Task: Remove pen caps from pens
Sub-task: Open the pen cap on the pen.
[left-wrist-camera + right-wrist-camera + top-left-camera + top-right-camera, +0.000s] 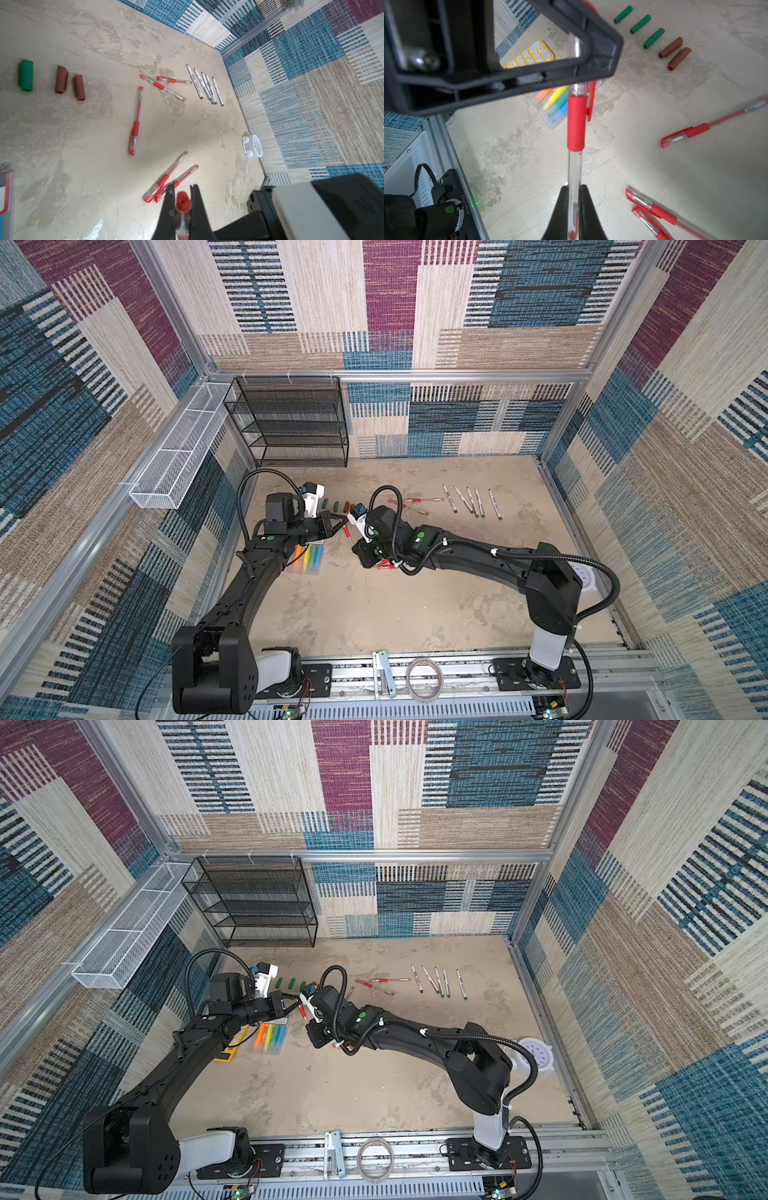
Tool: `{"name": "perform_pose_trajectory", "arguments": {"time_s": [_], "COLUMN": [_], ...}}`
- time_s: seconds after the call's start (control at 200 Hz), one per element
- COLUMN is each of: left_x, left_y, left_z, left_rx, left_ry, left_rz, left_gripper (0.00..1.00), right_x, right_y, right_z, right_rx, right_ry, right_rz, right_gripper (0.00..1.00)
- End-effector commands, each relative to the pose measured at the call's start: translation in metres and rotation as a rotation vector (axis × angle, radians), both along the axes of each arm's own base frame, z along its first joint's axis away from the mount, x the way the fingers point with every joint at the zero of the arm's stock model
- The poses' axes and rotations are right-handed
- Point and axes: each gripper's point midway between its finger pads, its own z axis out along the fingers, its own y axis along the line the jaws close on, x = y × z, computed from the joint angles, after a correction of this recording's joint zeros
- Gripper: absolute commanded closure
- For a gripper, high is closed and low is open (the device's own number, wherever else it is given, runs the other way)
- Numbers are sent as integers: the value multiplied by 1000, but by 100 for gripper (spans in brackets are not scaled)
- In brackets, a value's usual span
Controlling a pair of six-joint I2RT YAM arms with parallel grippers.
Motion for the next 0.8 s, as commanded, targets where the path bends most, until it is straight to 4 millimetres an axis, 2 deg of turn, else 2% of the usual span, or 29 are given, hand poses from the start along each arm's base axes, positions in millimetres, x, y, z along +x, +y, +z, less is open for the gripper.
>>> {"name": "perform_pose_trajectory", "arguments": {"time_s": [0.0,0.14,0.366,0.576,0.676,0.791], "left_x": [4,4,2,1,0,1], "left_y": [4,4,3,1,0,-1], "left_z": [0,2,5,8,13,12], "left_rx": [27,29,14,-10,-19,-30], "left_ry": [-35,-28,-29,-24,-17,-21], "left_rz": [14,16,13,11,11,12], "left_gripper": [100,100,100,100,100,100], "right_x": [0,7,12,20,23,23], "right_y": [8,14,26,30,31,30], "right_z": [15,20,18,11,13,9], "right_rx": [53,60,61,42,45,48], "right_ry": [-33,-45,-51,-62,-68,-67], "right_rz": [26,19,37,30,24,25], "right_gripper": [84,70,69,72,72,88]}}
